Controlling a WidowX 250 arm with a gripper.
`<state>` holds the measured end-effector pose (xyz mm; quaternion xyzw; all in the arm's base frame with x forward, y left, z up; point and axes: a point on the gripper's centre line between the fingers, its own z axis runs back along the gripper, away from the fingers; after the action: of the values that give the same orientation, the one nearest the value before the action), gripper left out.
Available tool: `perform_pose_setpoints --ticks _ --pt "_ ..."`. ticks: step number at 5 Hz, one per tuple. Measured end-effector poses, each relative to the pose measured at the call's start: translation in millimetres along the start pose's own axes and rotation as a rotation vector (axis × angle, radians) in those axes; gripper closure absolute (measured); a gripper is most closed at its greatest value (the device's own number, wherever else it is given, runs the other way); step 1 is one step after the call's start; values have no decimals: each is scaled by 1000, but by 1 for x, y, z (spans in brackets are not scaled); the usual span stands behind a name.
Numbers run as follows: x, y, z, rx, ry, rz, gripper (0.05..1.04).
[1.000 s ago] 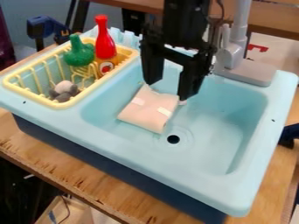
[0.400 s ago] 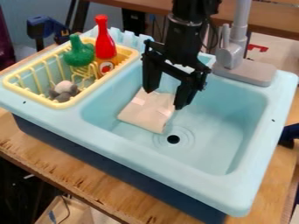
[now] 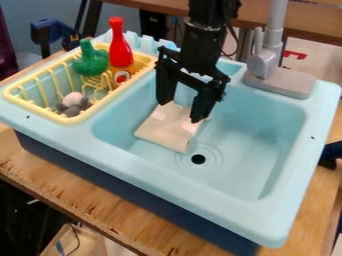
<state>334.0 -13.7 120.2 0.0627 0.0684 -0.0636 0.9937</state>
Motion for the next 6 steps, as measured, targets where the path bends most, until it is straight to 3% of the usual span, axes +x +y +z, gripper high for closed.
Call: perform_pose_setpoints --ticks 4,6 --pt "-5 -4 -38 -97 6 -86 85" --pt "-8 -10 -36 -179 -53 -94 85"
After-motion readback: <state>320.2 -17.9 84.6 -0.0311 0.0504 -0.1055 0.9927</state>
